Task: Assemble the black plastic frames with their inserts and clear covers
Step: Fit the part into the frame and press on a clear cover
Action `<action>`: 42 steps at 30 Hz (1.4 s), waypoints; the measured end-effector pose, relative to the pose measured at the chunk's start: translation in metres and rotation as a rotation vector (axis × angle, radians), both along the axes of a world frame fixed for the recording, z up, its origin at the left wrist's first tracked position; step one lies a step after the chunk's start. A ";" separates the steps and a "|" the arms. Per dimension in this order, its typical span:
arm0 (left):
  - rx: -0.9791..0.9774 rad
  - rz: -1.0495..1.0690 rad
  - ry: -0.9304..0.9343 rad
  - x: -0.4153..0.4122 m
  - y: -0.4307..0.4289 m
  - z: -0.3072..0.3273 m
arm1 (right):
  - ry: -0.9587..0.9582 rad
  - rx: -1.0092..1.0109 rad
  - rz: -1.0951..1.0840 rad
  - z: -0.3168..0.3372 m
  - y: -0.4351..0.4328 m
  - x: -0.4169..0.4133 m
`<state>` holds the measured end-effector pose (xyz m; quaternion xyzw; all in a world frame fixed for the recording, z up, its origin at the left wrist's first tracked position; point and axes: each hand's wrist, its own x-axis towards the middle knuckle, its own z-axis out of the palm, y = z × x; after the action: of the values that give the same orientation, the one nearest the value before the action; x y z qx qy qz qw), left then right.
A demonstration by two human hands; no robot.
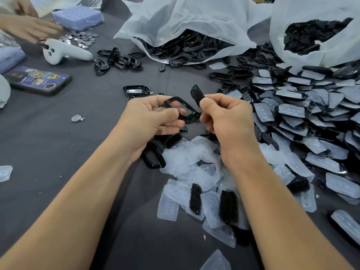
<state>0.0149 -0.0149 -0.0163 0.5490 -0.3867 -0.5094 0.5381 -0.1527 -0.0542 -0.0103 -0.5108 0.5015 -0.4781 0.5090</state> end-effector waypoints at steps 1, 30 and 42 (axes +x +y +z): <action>0.012 -0.009 -0.007 -0.001 0.000 0.000 | 0.004 -0.007 -0.021 -0.001 0.000 0.000; -0.121 0.169 -0.071 -0.007 -0.004 -0.004 | -0.235 0.210 0.448 0.001 -0.002 -0.003; -0.133 0.059 0.025 -0.006 -0.003 -0.004 | -0.211 0.175 0.391 0.001 -0.003 -0.007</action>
<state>0.0089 -0.0179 -0.0205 0.5170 -0.3965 -0.4733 0.5929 -0.1597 -0.0570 -0.0092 -0.4992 0.3769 -0.3758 0.6837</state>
